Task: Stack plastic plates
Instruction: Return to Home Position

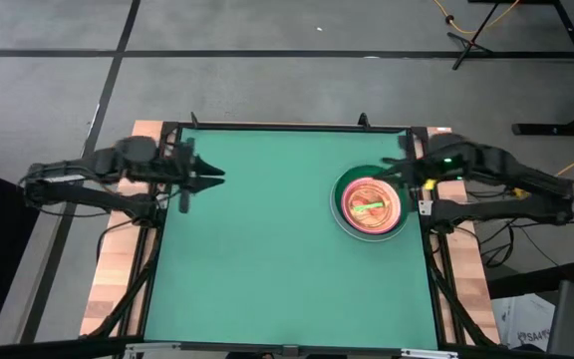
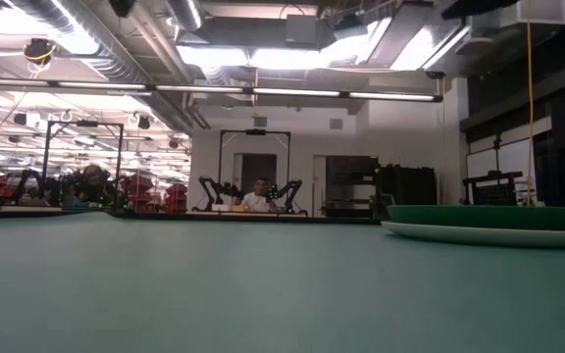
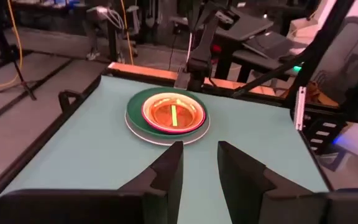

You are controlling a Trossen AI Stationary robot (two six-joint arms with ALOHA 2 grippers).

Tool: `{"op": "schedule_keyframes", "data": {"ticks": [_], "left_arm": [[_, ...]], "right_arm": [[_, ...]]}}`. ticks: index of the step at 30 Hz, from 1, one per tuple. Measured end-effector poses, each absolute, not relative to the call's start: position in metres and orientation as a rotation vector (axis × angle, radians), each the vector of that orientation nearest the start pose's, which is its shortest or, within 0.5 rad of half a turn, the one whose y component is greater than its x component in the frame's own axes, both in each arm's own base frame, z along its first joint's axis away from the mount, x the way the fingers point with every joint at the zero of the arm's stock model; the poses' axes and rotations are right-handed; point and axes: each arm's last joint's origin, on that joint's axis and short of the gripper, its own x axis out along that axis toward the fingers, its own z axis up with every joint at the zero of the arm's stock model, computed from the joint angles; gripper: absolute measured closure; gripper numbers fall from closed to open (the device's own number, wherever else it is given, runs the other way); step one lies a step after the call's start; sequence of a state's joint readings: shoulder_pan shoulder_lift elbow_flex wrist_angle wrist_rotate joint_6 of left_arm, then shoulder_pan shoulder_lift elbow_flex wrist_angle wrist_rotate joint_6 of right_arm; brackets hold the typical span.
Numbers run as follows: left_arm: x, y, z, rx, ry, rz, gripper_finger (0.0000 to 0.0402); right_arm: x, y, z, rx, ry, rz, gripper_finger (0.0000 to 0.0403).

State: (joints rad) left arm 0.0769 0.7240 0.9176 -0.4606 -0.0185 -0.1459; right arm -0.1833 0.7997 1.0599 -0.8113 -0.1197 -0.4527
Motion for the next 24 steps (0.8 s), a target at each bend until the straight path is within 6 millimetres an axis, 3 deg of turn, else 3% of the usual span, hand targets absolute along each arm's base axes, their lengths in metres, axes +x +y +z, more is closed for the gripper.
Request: {"op": "schedule_keyframes", "data": {"ticks": [7, 13, 19, 24], "left_arm": [[0.089, 0.009, 0.368, -0.119, 0.169, 0.149, 0.0309], [0.045, 0.008, 0.363, -0.061, 0.130, 0.250, 0.0309], [0.026, 0.007, 0.338, -0.063, 0.077, 0.245, 0.0309], [0.031, 0.007, 0.303, -0.066, 0.034, 0.241, 0.0309]], "right_arm": [[0.087, -0.016, 0.381, -0.463, 0.399, -0.083, 0.0402], [0.042, -0.009, 0.388, -0.485, 0.254, -0.153, 0.0402], [0.008, -0.002, 0.387, -0.495, 0.149, -0.168, 0.0402], [0.000, 0.000, 0.376, -0.495, 0.151, -0.161, 0.0402]]}}
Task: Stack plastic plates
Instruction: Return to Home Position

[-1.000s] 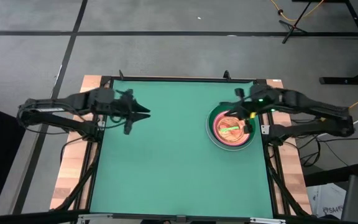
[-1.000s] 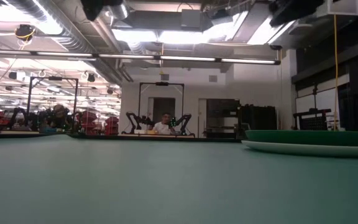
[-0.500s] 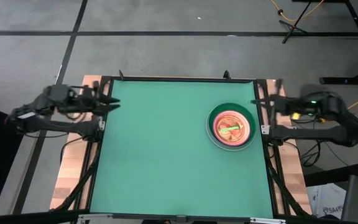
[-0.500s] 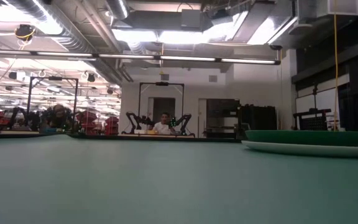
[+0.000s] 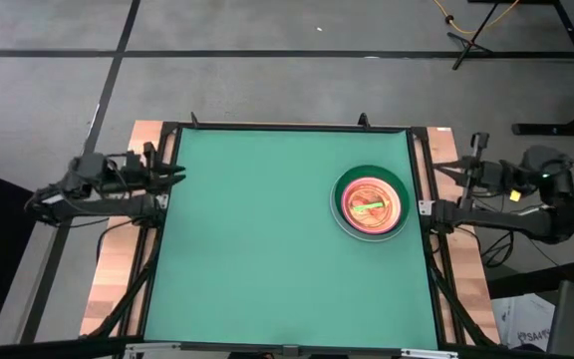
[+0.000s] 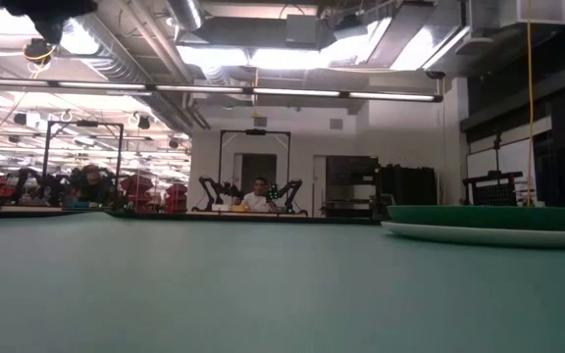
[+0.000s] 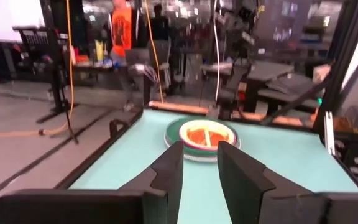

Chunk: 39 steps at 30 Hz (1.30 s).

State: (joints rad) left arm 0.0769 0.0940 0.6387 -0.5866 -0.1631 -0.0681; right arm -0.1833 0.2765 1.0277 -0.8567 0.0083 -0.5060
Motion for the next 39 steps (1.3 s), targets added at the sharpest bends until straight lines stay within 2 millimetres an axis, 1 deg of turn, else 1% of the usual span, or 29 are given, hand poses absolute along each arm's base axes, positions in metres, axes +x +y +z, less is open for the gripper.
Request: {"op": "schedule_keyframes", "data": {"ticks": [2, 7, 11, 16, 20, 24, 33, 36, 39], "left_arm": [[0.036, 0.008, 0.291, -0.067, -0.002, 0.241, 0.0309], [0.051, 0.009, 0.262, -0.066, -0.035, 0.238, 0.0309], [0.065, 0.008, 0.245, -0.010, -0.055, 0.188, 0.0309], [0.075, 0.008, 0.233, 0.058, -0.128, 0.139, 0.0309], [0.081, 0.008, 0.224, 0.064, -0.169, 0.140, 0.0309], [0.086, 0.008, 0.211, 0.056, -0.177, 0.140, 0.0309], [0.095, 0.009, 0.185, 0.029, -0.195, 0.137, 0.0309], [0.095, 0.009, 0.184, 0.016, -0.195, 0.140, 0.0309], [0.095, 0.010, 0.184, 0.013, -0.194, 0.140, 0.0309]], "right_arm": [[0.004, -0.001, 0.369, -0.494, 0.163, -0.157, 0.0402], [0.024, -0.004, 0.344, -0.514, 0.143, -0.143, 0.0402], [0.037, -0.006, 0.324, -0.522, 0.112, -0.134, 0.0402], [0.043, -0.007, 0.301, -0.527, 0.065, -0.147, 0.0402], [0.045, -0.008, 0.288, -0.534, -0.003, -0.166, 0.0402], [0.048, -0.008, 0.273, -0.530, -0.043, -0.176, 0.0402], [0.071, -0.012, 0.238, -0.488, -0.058, -0.166, 0.0402], [0.076, -0.013, 0.230, -0.471, -0.091, -0.165, 0.0402], [0.083, -0.014, 0.215, -0.445, -0.075, -0.159, 0.0402]]}}
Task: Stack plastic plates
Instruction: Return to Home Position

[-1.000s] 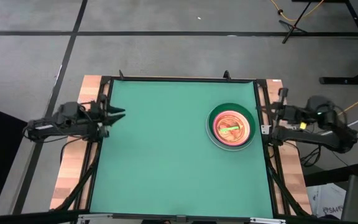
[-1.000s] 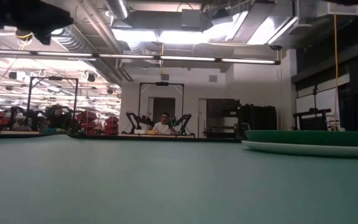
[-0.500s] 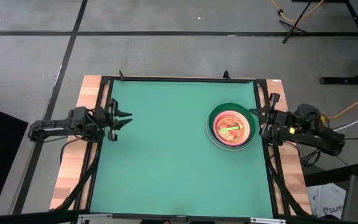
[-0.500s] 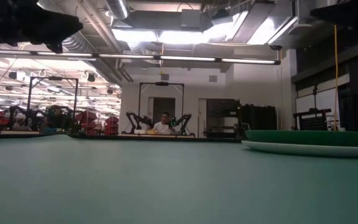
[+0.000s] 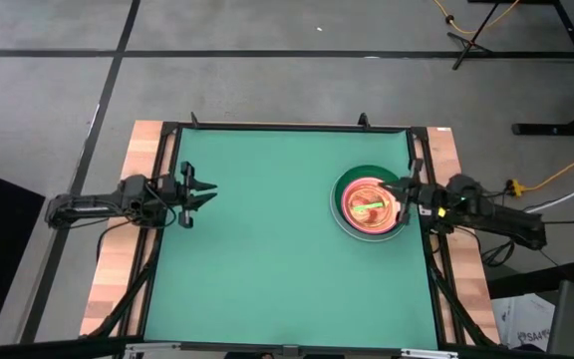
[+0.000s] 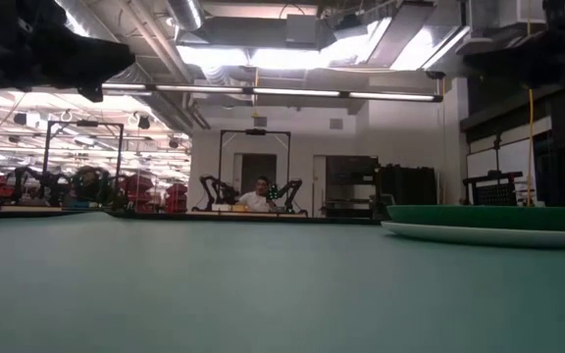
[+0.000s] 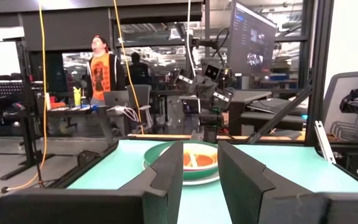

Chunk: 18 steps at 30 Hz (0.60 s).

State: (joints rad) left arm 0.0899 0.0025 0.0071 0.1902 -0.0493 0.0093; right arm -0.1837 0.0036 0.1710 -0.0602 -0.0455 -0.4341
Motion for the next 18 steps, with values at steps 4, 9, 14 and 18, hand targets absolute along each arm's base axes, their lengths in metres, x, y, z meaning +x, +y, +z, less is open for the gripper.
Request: {"op": "schedule_keyframes", "data": {"ticks": [4, 9, 14, 18], "left_arm": [[0.095, 0.011, 0.183, 0.000, -0.186, 0.137, 0.0309], [0.096, 0.012, 0.176, -0.070, -0.121, 0.142, 0.0309], [0.097, 0.012, 0.171, -0.131, -0.065, 0.144, 0.0309], [0.097, 0.012, 0.169, -0.152, -0.048, 0.148, 0.0309]], "right_arm": [[0.088, -0.015, 0.203, -0.423, -0.107, -0.160, 0.0402], [0.094, -0.016, 0.185, -0.407, -0.119, -0.154, 0.0402], [0.095, -0.016, 0.177, -0.392, -0.098, -0.151, 0.0402], [0.095, -0.017, 0.177, -0.391, -0.092, -0.166, 0.0402]]}}
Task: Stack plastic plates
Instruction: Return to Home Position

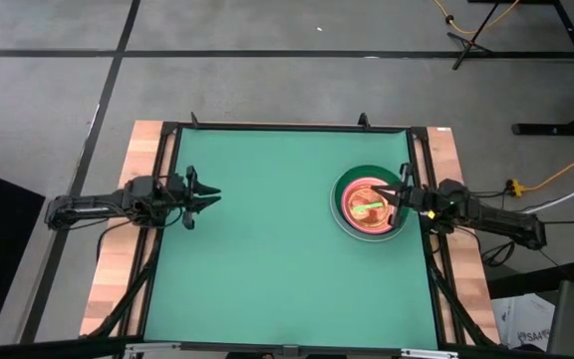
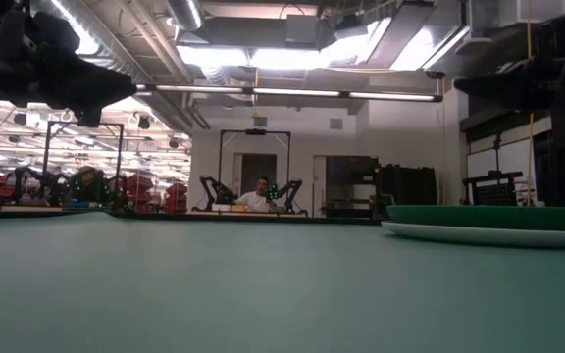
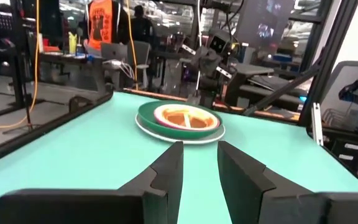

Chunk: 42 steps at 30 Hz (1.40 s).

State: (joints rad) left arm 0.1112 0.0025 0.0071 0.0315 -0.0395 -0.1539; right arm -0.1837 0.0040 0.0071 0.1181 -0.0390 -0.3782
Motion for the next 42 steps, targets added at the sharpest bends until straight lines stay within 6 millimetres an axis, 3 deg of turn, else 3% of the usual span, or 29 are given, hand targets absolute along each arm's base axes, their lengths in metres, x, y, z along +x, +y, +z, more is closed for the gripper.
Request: {"op": "schedule_keyframes", "data": {"ticks": [5, 13, 26, 42], "left_arm": [[0.0966, 0.0119, 0.1688, -0.154, -0.049, 0.148, 0.0309], [0.0966, 0.0121, 0.1686, -0.154, -0.046, 0.152, 0.0309], [0.0967, 0.0119, 0.1674, -0.157, -0.033, 0.148, 0.0309], [0.0967, 0.0119, 0.1673, -0.154, -0.031, 0.148, 0.0309]], "right_arm": [[0.0955, -0.0194, 0.1689, -0.352, 0.005, -0.243, 0.0402], [0.0961, -0.0202, 0.1679, -0.343, 0.023, -0.264, 0.0402], [0.0967, -0.0171, 0.1668, -0.344, 0.017, -0.154, 0.0402], [0.0968, -0.0169, 0.1667, -0.345, 0.015, -0.147, 0.0402]]}}
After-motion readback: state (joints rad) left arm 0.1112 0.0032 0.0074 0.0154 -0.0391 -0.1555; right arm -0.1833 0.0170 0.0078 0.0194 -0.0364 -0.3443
